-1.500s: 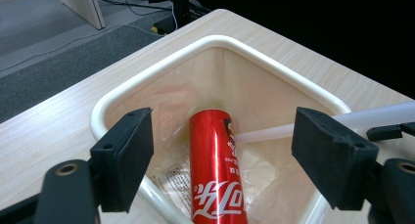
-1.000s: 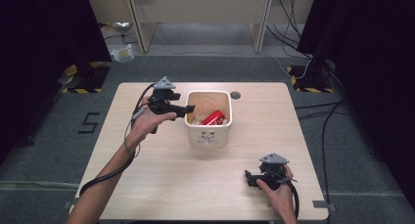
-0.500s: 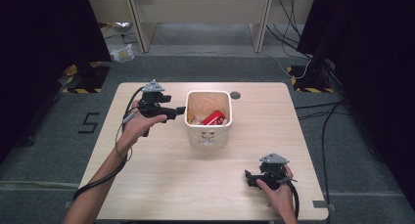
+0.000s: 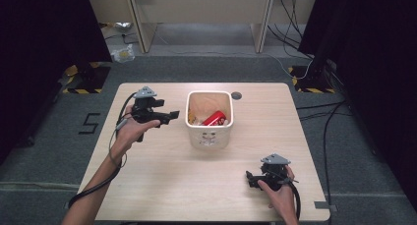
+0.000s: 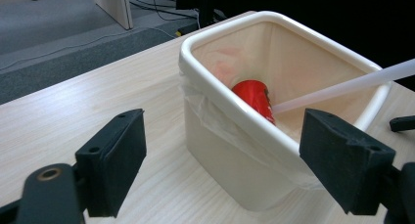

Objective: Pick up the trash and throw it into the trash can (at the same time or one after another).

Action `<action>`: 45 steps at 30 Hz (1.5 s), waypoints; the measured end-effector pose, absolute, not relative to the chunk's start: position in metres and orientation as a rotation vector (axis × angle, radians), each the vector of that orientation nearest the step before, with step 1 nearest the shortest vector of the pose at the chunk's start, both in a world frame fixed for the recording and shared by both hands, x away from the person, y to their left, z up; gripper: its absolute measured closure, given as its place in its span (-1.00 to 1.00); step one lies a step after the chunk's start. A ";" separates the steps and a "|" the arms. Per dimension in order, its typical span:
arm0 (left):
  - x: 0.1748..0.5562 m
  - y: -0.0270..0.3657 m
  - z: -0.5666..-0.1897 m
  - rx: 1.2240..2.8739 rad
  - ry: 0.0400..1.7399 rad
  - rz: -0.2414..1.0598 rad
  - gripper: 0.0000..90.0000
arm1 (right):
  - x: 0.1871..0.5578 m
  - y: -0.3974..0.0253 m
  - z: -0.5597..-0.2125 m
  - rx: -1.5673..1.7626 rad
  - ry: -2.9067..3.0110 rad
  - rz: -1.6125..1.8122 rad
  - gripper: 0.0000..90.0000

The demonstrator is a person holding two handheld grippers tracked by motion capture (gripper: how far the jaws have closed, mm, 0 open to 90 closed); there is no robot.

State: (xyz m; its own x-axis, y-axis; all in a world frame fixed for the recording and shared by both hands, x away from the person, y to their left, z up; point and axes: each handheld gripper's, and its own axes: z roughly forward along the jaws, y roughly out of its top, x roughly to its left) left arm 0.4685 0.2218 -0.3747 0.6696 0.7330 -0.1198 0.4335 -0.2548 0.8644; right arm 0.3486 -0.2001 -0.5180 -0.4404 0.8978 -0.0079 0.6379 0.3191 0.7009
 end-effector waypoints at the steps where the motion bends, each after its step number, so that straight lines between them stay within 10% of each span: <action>1: 0.469 0.222 -0.375 1.894 0.916 0.379 -0.62 | 0.349 -0.200 -0.518 1.362 2.194 0.891 -0.96; 45: 0.435 0.250 -0.421 1.872 0.935 0.429 -0.62 | 0.348 -0.200 -0.518 1.365 2.194 0.890 -0.96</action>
